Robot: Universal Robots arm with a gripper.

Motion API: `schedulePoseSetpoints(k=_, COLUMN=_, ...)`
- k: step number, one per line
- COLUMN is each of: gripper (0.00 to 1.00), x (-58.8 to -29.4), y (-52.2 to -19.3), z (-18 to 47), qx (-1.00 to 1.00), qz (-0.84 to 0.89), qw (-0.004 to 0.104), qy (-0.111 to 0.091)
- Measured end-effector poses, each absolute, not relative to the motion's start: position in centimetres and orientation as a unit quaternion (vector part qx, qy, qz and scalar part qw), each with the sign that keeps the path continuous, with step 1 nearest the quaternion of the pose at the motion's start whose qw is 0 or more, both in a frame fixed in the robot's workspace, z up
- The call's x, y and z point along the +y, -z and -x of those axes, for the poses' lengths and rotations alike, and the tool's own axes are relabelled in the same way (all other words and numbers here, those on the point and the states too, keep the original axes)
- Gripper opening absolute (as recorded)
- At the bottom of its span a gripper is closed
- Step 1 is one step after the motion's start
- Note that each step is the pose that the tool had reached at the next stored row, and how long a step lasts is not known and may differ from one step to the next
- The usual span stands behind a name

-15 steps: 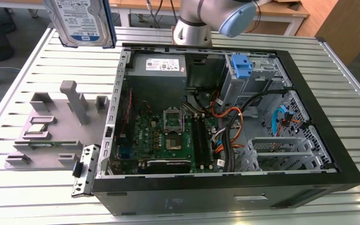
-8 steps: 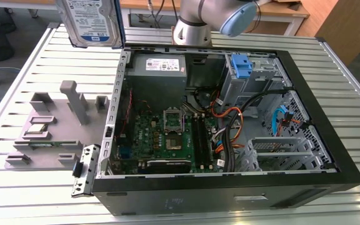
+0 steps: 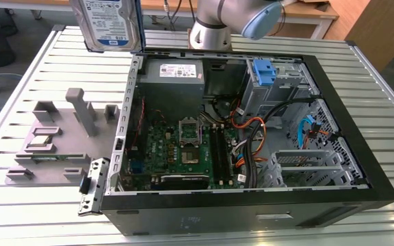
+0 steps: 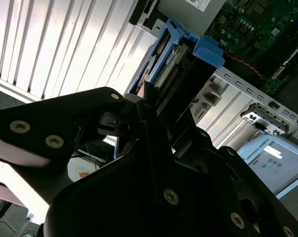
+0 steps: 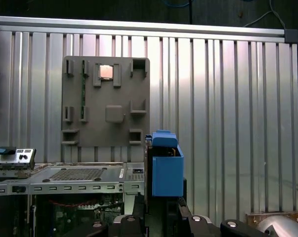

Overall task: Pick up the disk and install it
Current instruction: 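Pick up the disk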

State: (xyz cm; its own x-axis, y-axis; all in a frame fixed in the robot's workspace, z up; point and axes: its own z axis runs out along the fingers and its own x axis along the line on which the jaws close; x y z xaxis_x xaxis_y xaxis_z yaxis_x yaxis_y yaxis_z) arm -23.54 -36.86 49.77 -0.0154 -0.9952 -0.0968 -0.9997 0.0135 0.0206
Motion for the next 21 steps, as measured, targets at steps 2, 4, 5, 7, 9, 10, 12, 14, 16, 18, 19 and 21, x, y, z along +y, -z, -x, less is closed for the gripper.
schedulePoseSetpoints(k=2, gripper=0.35, x=-36.9, y=-49.8, z=23.2, qx=0.711, qz=0.701, qw=0.027, qy=-0.041)
schedulePoseSetpoints(k=4, gripper=0.35, x=-36.9, y=-49.8, z=22.7, qx=0.711, qz=0.701, qw=0.027, qy=-0.041)
schedulePoseSetpoints(k=5, gripper=0.35, x=-36.9, y=-49.8, z=22.5, qx=0.711, qz=0.701, qw=0.027, qy=-0.042)
schedulePoseSetpoints(k=7, gripper=0.35, x=-36.9, y=-49.8, z=22.1, qx=0.711, qz=0.701, qw=0.027, qy=-0.042)
schedulePoseSetpoints(k=9, gripper=0.35, x=-36.9, y=-49.8, z=21.6, qx=0.711, qz=0.701, qw=0.027, qy=-0.042)
schedulePoseSetpoints(k=10, gripper=0.35, x=-36.9, y=-49.8, z=21.4, qx=0.711, qz=0.701, qw=0.027, qy=-0.042)
schedulePoseSetpoints(k=12, gripper=0.35, x=-36.9, y=-49.8, z=21.0, qx=0.711, qz=0.701, qw=0.027, qy=-0.042)
schedulePoseSetpoints(k=14, gripper=0.35, x=-36.9, y=-49.8, z=20.5, qx=0.711, qz=0.701, qw=0.027, qy=-0.042)
schedulePoseSetpoints(k=16, gripper=0.35, x=-36.9, y=-49.8, z=19.9, qx=0.711, qz=0.701, qw=0.027, qy=-0.042)
schedulePoseSetpoints(k=18, gripper=0.35, x=-36.9, y=-49.8, z=19.3, qx=0.711, qz=0.701, qw=0.027, qy=-0.042)
schedulePoseSetpoints(k=19, gripper=0.35, x=-36.9, y=-49.8, z=19.0, qx=0.711, qz=0.701, qw=0.027, qy=-0.042)
schedulePoseSetpoints(k=21, gripper=0.35, x=-36.9, y=-49.8, z=18.4, qx=0.711, qz=0.701, qw=0.026, qy=-0.042)
